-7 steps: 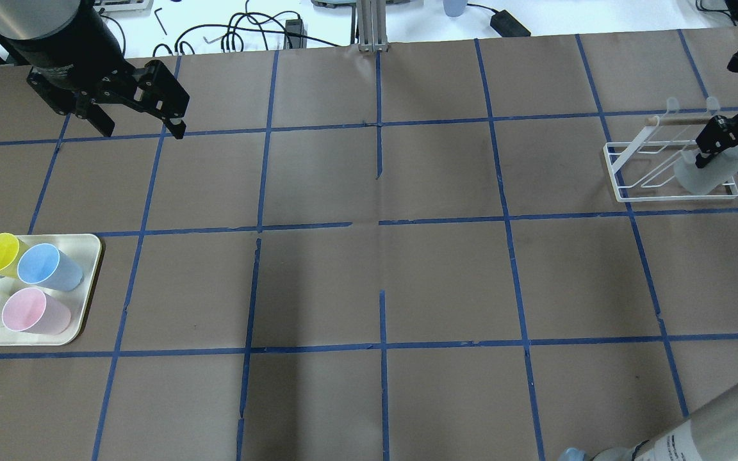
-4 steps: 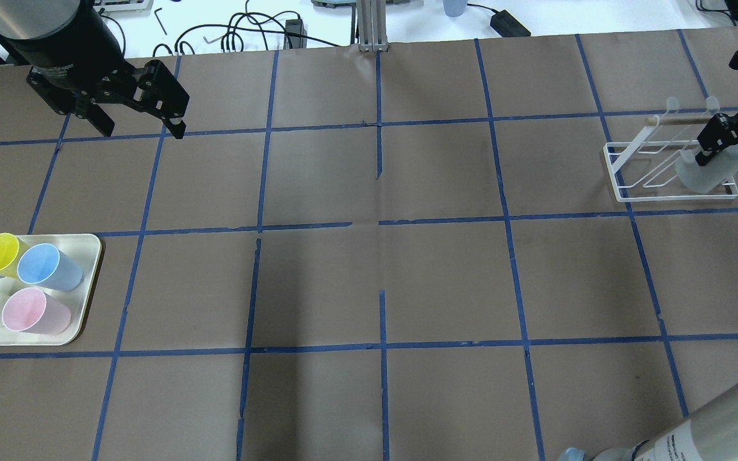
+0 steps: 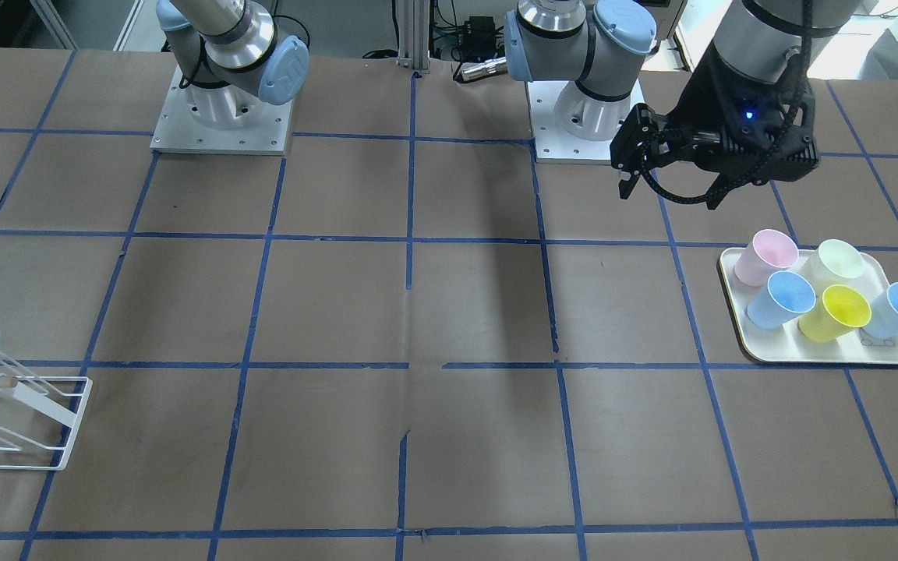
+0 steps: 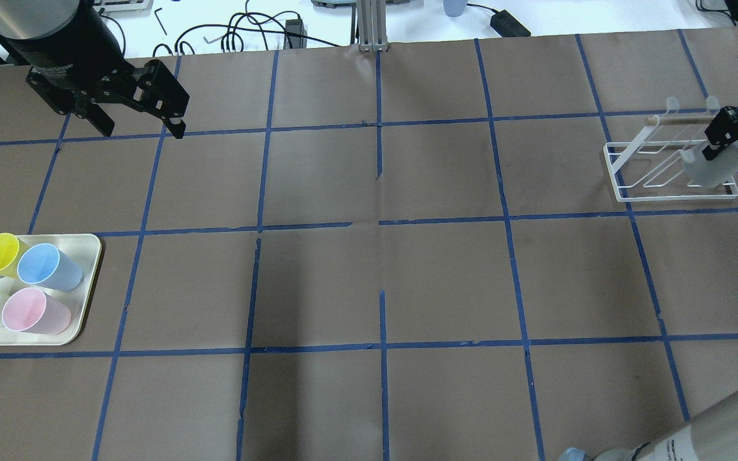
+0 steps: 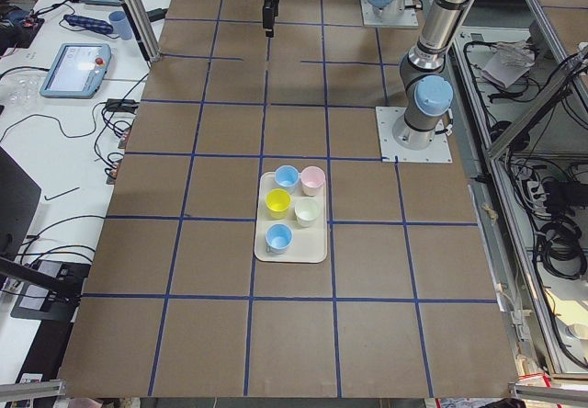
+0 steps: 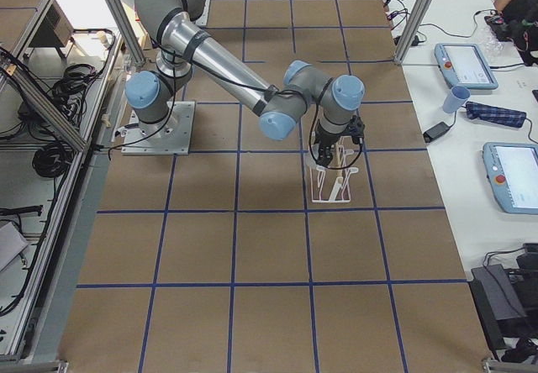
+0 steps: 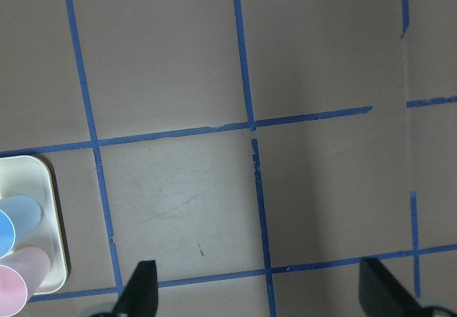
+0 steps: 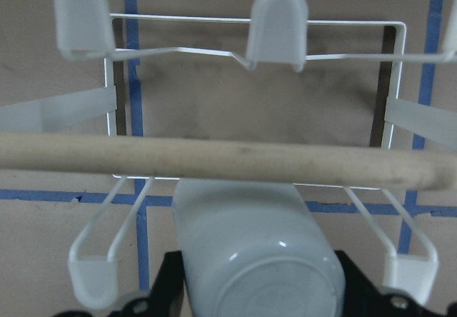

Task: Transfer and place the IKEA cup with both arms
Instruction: 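Lift the white cup off the rack with the right gripper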

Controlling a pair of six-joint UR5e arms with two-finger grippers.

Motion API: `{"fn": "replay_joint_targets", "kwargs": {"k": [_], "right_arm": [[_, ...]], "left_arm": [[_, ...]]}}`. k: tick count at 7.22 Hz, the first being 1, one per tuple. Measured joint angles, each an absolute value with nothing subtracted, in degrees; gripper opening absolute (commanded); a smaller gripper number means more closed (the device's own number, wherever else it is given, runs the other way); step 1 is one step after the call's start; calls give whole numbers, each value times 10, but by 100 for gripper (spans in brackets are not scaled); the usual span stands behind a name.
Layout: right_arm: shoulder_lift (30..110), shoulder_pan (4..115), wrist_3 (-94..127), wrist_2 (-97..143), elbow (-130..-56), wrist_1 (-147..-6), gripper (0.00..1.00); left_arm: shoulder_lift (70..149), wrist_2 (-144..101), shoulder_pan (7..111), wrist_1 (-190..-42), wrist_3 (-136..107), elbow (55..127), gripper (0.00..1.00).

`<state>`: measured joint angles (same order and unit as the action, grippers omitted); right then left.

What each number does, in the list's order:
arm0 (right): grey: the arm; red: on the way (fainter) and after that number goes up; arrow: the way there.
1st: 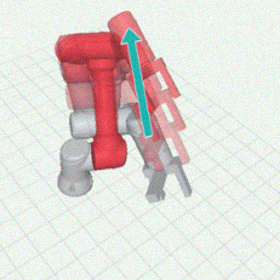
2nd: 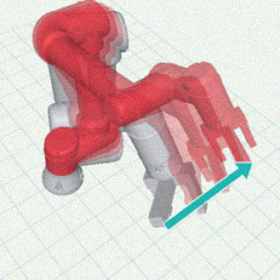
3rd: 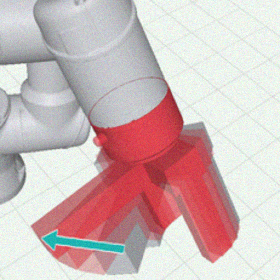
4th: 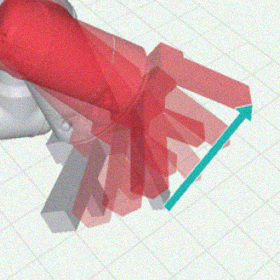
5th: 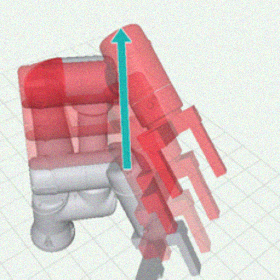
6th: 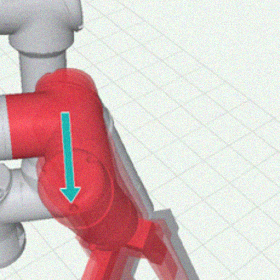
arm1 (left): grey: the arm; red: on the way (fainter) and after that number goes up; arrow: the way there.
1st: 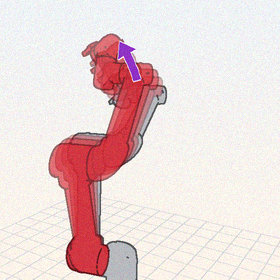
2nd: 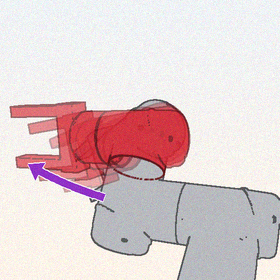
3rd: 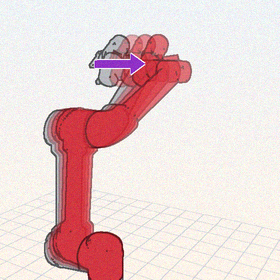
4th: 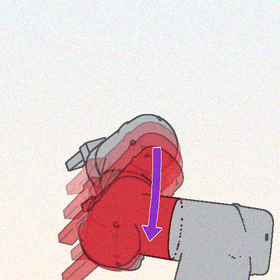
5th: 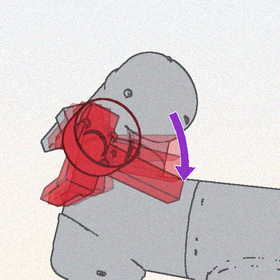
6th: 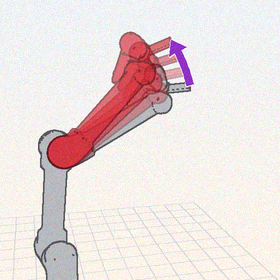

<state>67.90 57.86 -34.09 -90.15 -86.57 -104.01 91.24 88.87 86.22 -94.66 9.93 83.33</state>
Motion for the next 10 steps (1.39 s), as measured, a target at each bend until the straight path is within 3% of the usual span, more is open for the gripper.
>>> {"fn": "replay_joint_targets", "kwargs": {"k": [3,10], "right_arm": [[709,579,-341,-906,-845,-984,41],[744,610,-346,-791,-705,-680,38]], "left_arm": [[912,889,862,-947,99,833,100],[904,861,858,-948,106,837,100]]}}
